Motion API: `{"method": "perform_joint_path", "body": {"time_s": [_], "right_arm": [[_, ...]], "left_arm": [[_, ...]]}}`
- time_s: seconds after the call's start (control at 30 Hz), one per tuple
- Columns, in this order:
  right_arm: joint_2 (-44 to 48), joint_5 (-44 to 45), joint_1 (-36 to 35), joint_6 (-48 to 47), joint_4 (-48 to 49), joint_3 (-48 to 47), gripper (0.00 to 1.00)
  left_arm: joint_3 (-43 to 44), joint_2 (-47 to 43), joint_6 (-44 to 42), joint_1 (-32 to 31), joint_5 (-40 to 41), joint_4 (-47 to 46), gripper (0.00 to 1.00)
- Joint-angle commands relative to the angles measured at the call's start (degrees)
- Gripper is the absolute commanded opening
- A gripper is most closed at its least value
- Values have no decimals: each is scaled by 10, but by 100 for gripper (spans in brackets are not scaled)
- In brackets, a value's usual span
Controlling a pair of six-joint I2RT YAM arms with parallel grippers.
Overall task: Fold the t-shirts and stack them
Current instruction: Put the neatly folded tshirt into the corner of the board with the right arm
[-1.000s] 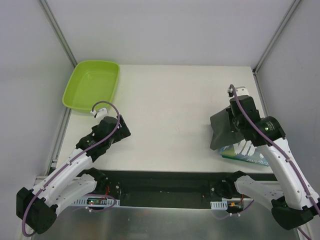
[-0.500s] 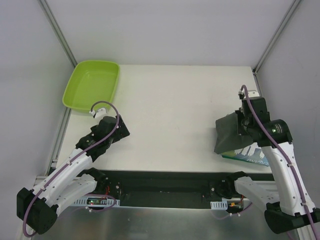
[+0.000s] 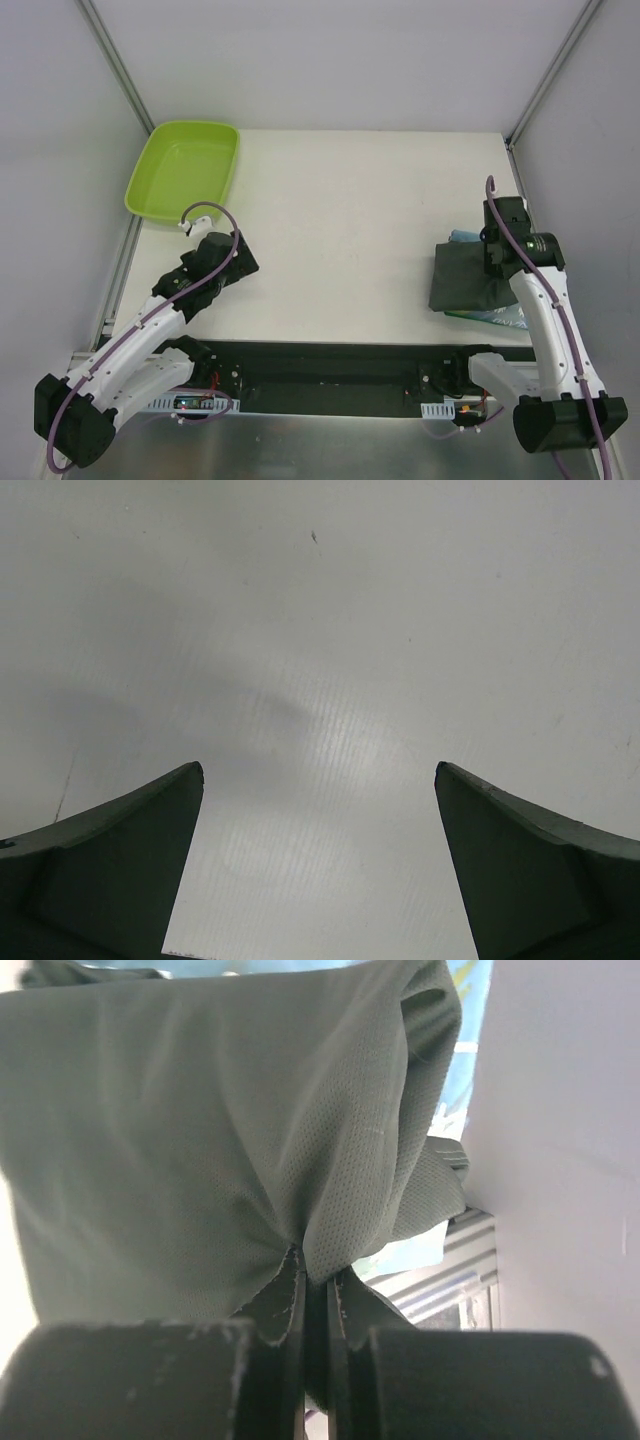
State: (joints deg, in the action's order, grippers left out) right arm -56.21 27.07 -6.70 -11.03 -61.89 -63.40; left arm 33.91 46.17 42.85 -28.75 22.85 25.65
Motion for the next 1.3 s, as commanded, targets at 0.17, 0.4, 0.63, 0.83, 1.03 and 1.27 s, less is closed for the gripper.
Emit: {"method": "perform_joint_path", "body": {"time_s": [0.17,0.4,0.63,0.83,1.03,1.27], "right_arm": [[-48,88,48,0,47,30,7],[-64,151,64,43,45,46,11],[-66,165,84,100,14,48,50],[-54,189,93,166,-3,26,99],[26,62,93,161,74,27,100],[189,-360,93,125,366,170,100]], "left_arm": [[-1,8,0,8,10,2,99],[-2,2,1,11,12,3,99],[-2,5,0,13,10,3,99],[1,8,-1,14,4,5,99],[4,14,-4,14,-2,5,99],[31,16,-20,16,-40,7,99]]}}
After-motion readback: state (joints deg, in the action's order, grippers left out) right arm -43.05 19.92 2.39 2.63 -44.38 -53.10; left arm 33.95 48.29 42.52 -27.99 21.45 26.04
